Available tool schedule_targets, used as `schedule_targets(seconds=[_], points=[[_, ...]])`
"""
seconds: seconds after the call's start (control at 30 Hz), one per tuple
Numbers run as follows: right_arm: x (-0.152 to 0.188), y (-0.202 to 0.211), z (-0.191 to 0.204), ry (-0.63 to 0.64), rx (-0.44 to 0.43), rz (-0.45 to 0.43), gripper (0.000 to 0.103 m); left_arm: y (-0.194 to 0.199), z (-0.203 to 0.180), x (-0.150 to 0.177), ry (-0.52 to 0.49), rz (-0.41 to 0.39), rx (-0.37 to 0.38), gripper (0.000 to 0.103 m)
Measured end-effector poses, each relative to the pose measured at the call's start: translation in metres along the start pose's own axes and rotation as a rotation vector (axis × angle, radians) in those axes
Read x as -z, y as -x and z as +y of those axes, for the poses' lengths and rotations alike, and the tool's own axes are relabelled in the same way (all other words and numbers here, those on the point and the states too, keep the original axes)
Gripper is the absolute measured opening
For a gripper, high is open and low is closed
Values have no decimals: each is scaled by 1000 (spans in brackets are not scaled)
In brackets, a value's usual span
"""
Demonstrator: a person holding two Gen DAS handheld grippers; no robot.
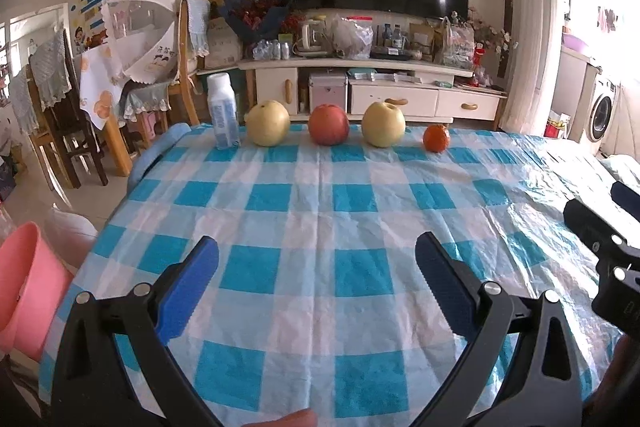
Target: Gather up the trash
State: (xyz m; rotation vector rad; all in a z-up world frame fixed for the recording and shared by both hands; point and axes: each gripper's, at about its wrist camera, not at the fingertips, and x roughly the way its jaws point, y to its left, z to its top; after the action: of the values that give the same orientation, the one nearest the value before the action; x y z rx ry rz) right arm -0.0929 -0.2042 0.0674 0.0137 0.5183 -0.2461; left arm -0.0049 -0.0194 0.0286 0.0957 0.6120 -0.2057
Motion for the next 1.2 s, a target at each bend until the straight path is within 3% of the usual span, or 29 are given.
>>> schedule_targets(seconds=[0.5, 1.2], points=[[-2, -13, -22, -39, 18, -11, 93, -12, -22, -4, -33, -25, 1, 99], [0, -20, -16, -24, -4, -1, 93, -13, -23, -3, -32, -24, 3, 99]])
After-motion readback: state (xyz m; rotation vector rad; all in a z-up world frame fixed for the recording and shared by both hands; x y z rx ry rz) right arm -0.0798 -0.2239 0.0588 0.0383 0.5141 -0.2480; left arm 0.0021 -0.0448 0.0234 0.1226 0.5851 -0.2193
